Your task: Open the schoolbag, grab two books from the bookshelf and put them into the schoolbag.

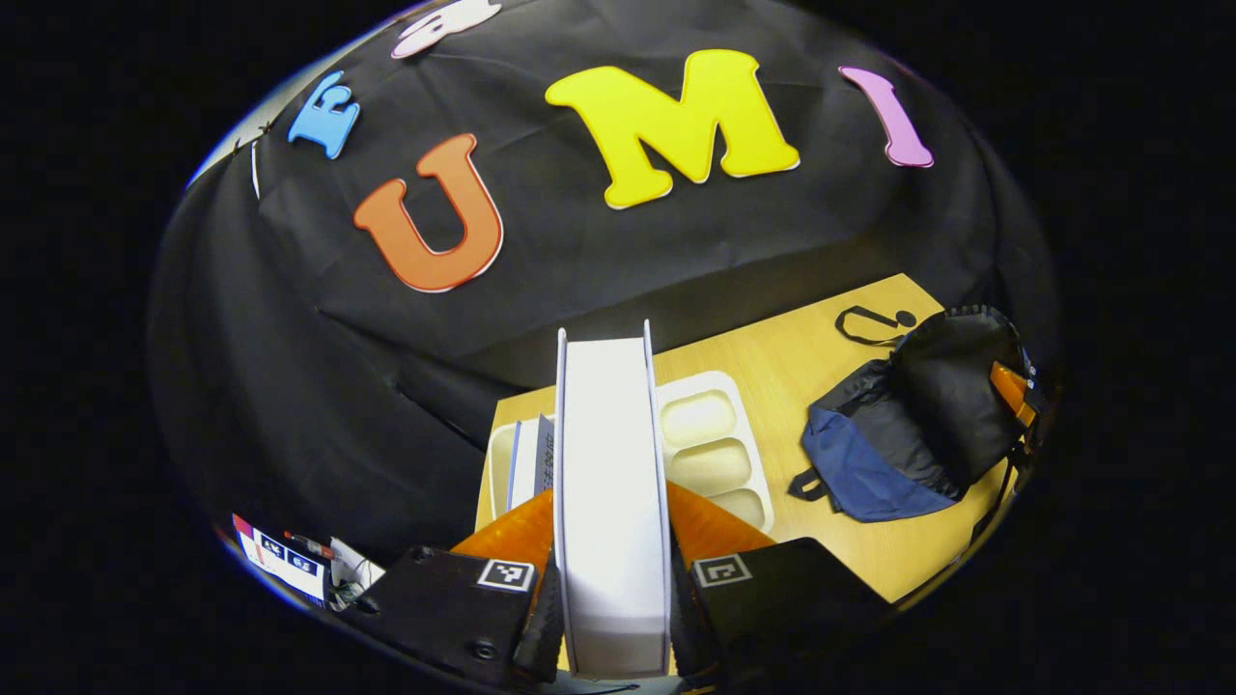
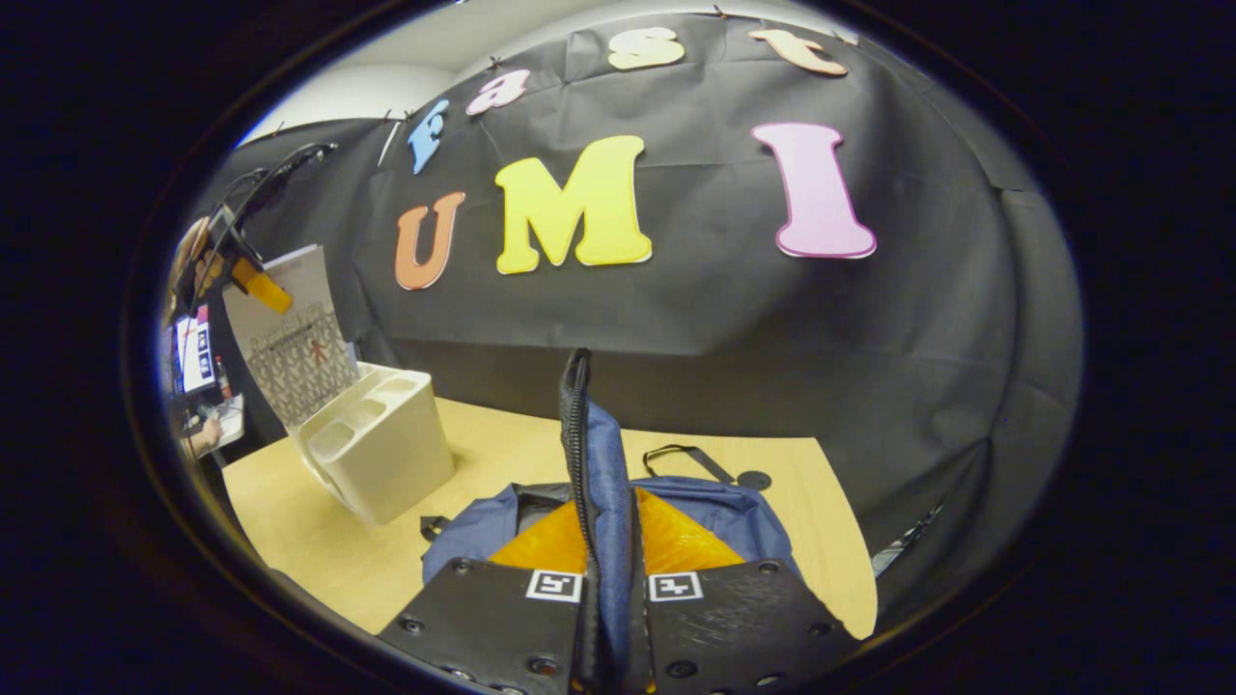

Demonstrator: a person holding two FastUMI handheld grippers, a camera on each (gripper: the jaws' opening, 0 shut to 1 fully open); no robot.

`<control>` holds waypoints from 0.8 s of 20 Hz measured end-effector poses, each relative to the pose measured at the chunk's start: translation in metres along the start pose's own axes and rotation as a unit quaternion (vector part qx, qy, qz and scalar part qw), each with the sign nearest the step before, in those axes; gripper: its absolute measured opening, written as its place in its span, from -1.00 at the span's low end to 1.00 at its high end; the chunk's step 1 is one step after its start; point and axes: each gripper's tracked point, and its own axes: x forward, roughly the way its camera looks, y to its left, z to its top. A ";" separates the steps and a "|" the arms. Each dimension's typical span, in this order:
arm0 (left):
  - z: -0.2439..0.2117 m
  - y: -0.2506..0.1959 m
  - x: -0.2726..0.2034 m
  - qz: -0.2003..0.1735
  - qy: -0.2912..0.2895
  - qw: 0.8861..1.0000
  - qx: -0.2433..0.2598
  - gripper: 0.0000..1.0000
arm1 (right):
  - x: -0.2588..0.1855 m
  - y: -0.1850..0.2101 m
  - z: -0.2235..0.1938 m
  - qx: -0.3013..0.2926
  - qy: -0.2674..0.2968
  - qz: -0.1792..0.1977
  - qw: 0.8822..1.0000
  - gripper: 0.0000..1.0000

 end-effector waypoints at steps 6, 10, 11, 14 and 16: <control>0.051 -0.046 -0.038 -0.010 -0.080 0.996 0.037 -0.05 | -0.002 -0.003 0.001 -0.009 0.009 -0.008 1.000 -0.79; 0.077 -0.090 -0.042 -0.022 -0.125 0.991 0.033 -0.10 | -0.005 -0.013 0.000 -0.006 0.024 -0.016 1.000 -0.78; 0.080 -0.106 -0.040 -0.042 -0.131 0.990 0.026 -0.10 | -0.005 -0.013 0.000 -0.004 0.027 -0.017 0.999 -0.78; 0.073 -0.158 -0.036 -0.112 -0.116 0.987 0.007 -0.10 | -0.004 -0.014 0.000 -0.003 0.036 -0.018 0.999 -0.79; 0.067 -0.190 -0.036 -0.150 -0.112 0.982 -0.022 -0.09 | -0.003 -0.011 0.000 -0.009 0.042 -0.020 0.999 -0.79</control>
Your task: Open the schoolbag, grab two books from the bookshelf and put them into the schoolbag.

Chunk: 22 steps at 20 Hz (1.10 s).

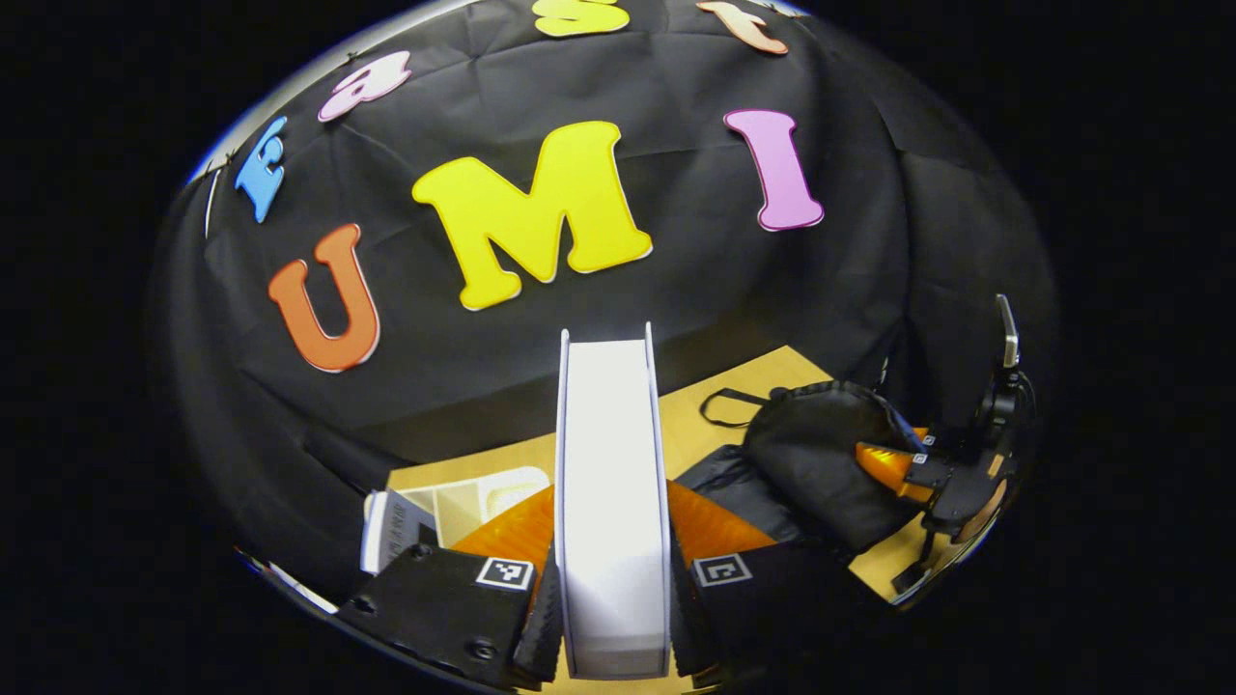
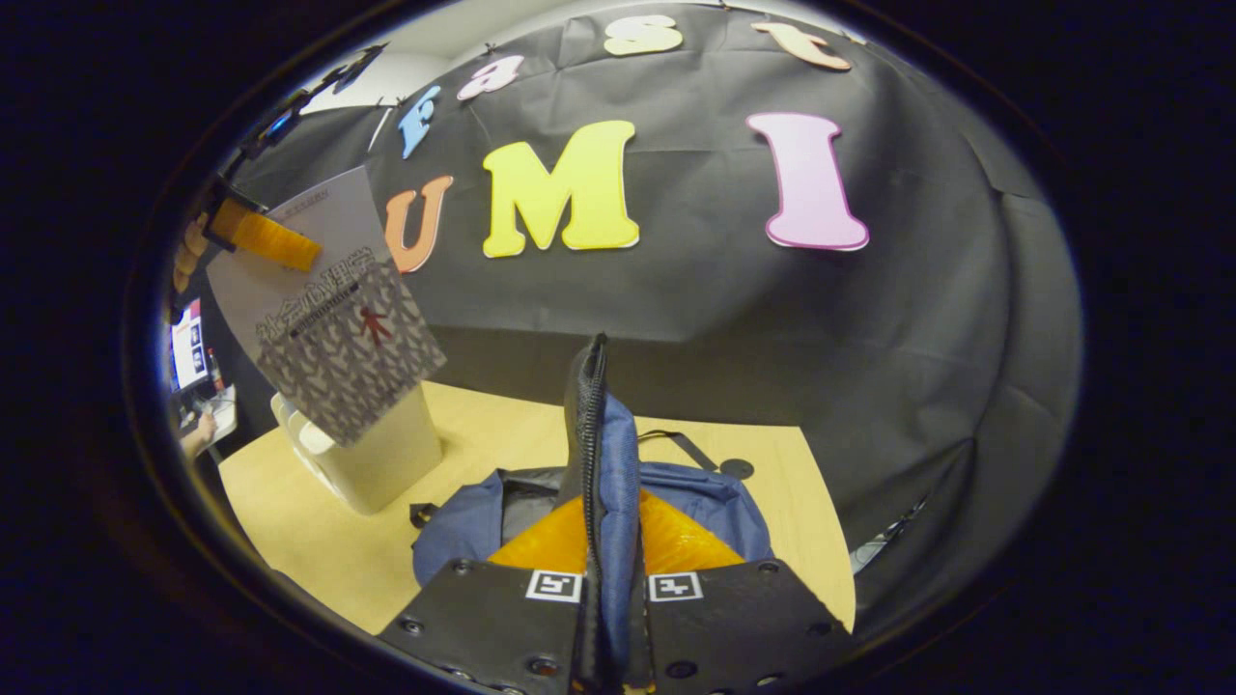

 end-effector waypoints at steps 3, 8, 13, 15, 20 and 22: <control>-0.003 -0.043 0.010 -0.059 0.000 0.998 -0.028 -0.08 | 0.002 0.003 0.002 -0.005 0.006 -0.007 1.000 -0.79; -0.020 -0.090 0.030 -0.114 -0.007 0.987 -0.109 -0.08 | 0.005 0.006 0.005 -0.006 0.018 -0.018 1.000 -0.79; -0.048 -0.093 0.064 -0.142 0.025 0.966 -0.216 0.00 | 0.007 0.002 0.006 0.007 0.039 -0.028 0.999 -0.79; -0.059 -0.084 0.082 -0.148 0.026 0.950 -0.273 -0.07 | 0.009 0.002 0.012 0.013 0.039 -0.031 0.999 -0.79; -0.099 -0.078 0.120 -0.191 0.056 0.874 -0.444 -0.07 | 0.012 0.004 0.022 0.010 0.046 -0.034 0.998 -0.79; -0.106 -0.064 0.129 -0.177 0.048 0.855 -0.485 -0.07 | 0.011 0.006 0.026 0.009 0.047 -0.037 0.998 -0.79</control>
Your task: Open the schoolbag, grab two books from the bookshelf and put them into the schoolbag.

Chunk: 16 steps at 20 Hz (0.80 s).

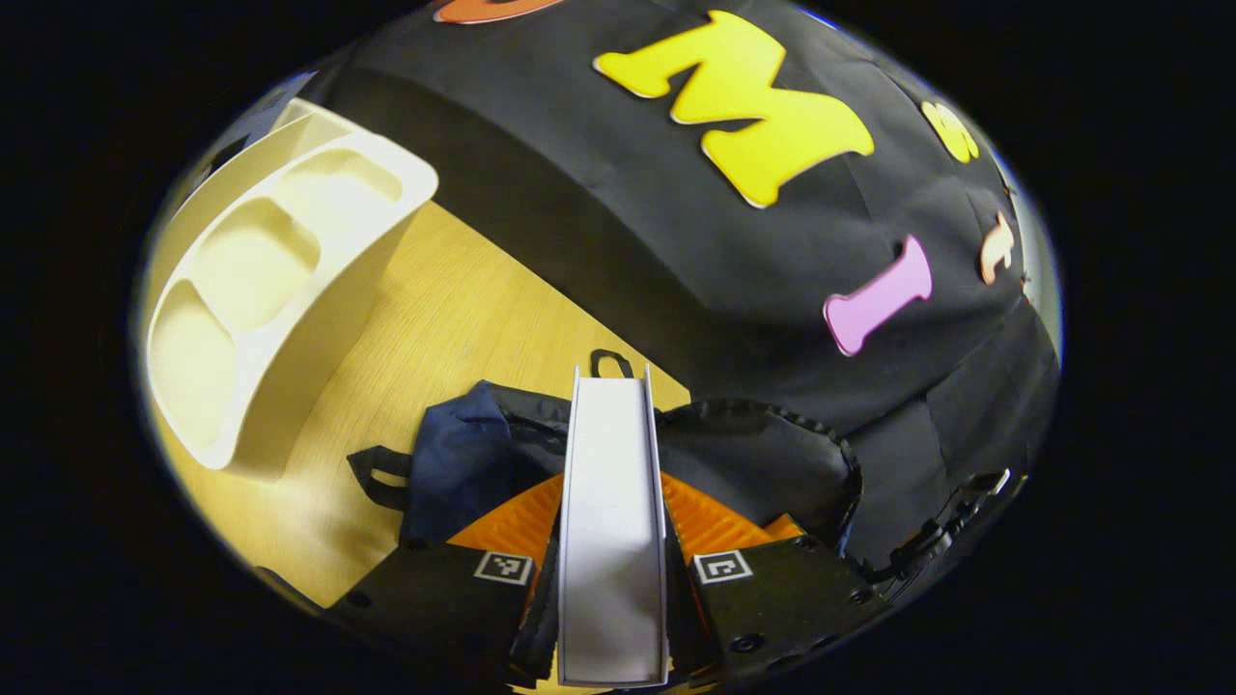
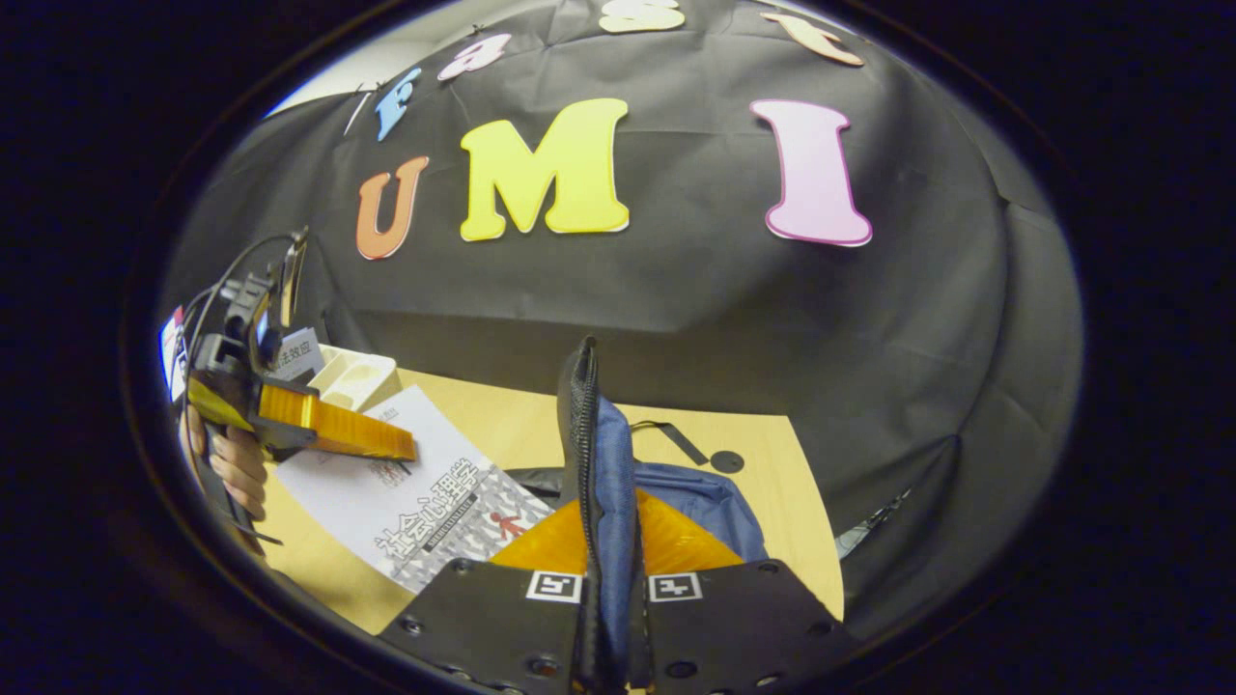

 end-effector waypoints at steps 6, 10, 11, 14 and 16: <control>-0.010 0.000 0.014 -0.046 -0.010 0.997 -0.056 -0.07 | -0.005 0.008 0.011 0.008 -0.013 0.002 1.000 -0.79; -0.025 -0.011 0.031 -0.059 -0.026 0.996 -0.064 -0.07 | -0.006 0.014 0.018 0.014 -0.023 0.008 1.000 -0.79; -0.030 -0.013 0.036 -0.063 -0.025 0.995 -0.071 -0.07 | -0.008 0.017 0.019 0.013 -0.026 0.011 1.000 -0.80; -0.044 -0.020 0.051 -0.081 -0.023 0.993 -0.082 -0.07 | -0.015 0.034 0.025 0.015 -0.032 0.029 0.999 -0.79; -0.049 -0.023 0.061 -0.091 -0.026 0.991 -0.091 -0.07 | -0.015 0.041 0.026 0.007 -0.035 0.035 0.999 -0.80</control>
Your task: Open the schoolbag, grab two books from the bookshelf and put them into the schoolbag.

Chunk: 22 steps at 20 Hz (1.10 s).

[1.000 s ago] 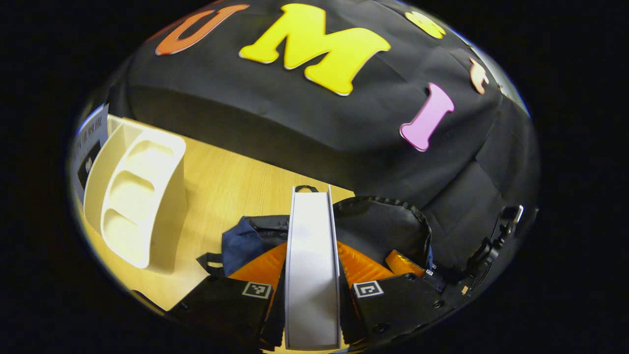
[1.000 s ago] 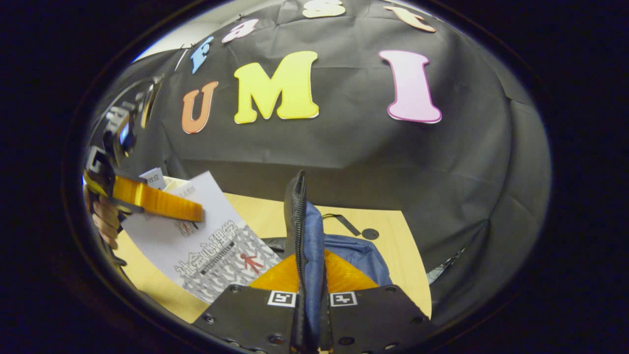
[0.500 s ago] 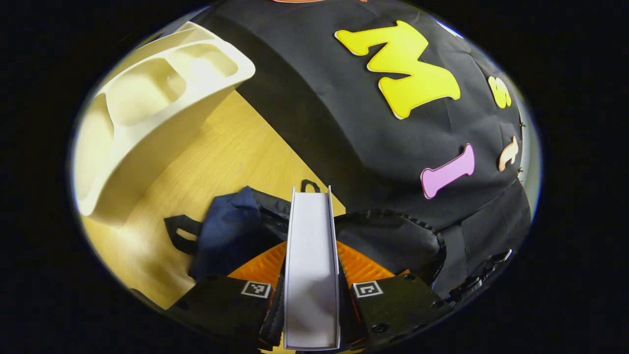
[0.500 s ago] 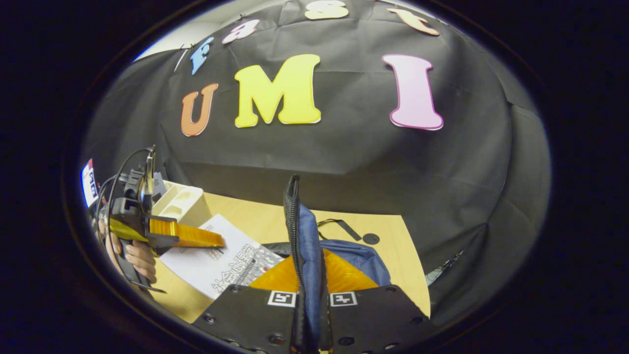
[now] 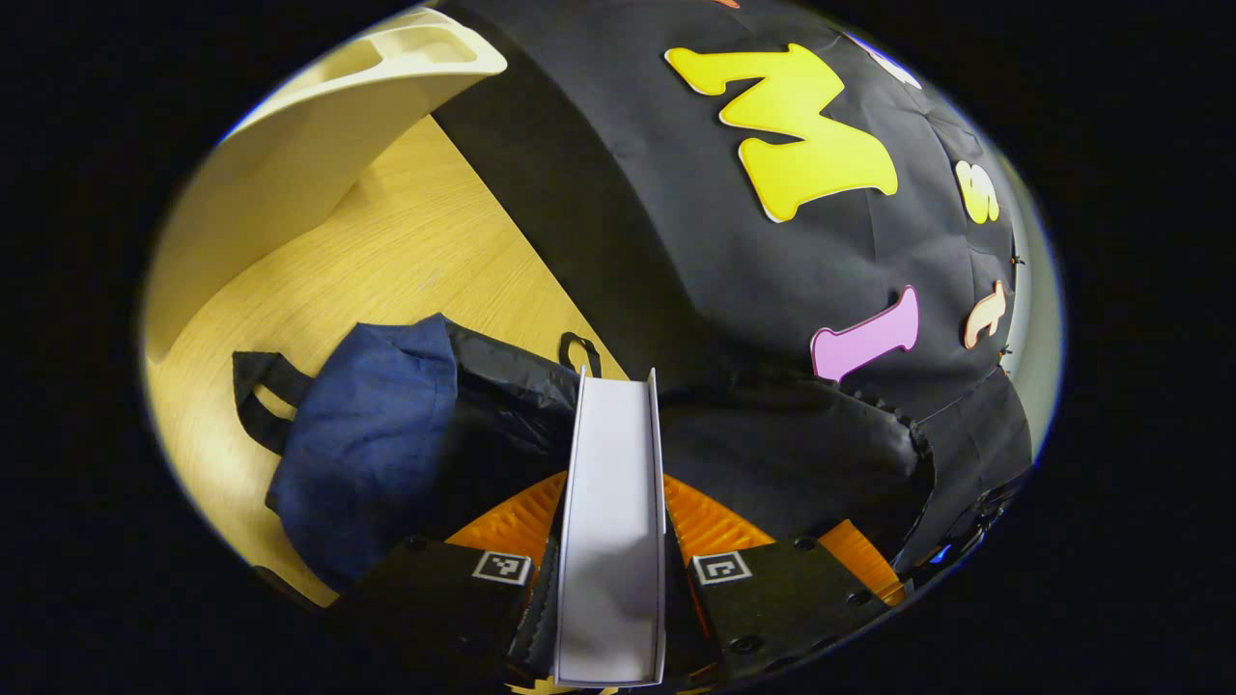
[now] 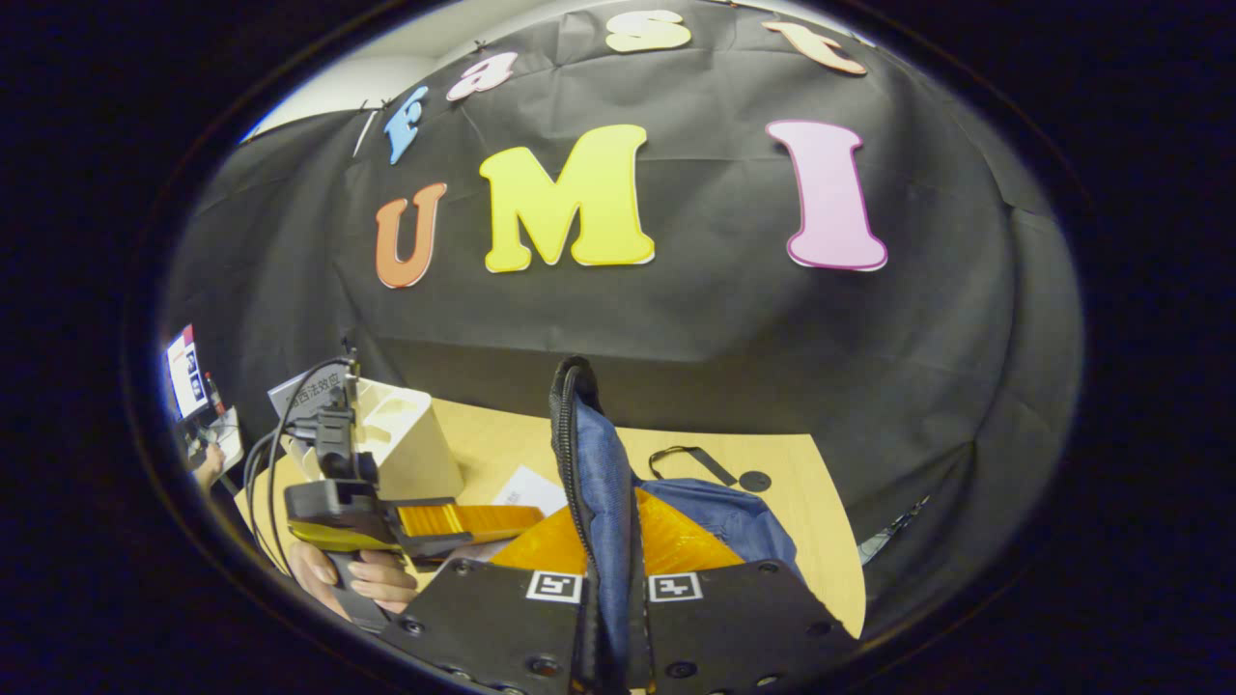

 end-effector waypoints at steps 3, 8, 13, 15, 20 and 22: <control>-0.009 0.003 0.020 -0.017 0.004 0.999 -0.033 -0.07 | 0.001 0.019 0.001 0.003 -0.001 0.022 1.000 -0.79; -0.021 0.010 0.043 -0.050 -0.011 0.998 -0.035 -0.07 | 0.003 0.035 0.002 0.001 0.000 0.037 0.999 -0.79; -0.034 0.027 0.058 -0.048 -0.014 0.999 0.012 0.07 | 0.003 0.036 0.002 0.015 -0.010 0.037 0.999 -0.79; -0.037 0.041 0.060 -0.030 0.000 0.998 0.050 -0.02 | 0.002 0.034 -0.003 0.024 -0.012 0.036 0.999 -0.79; -0.036 0.075 0.055 0.044 0.027 0.984 0.169 0.60 | 0.005 0.018 -0.008 0.058 -0.020 0.024 0.998 -0.79; -0.034 0.077 0.053 0.063 0.034 0.974 0.217 0.68 | 0.006 0.014 -0.012 0.060 -0.022 0.019 0.998 -0.79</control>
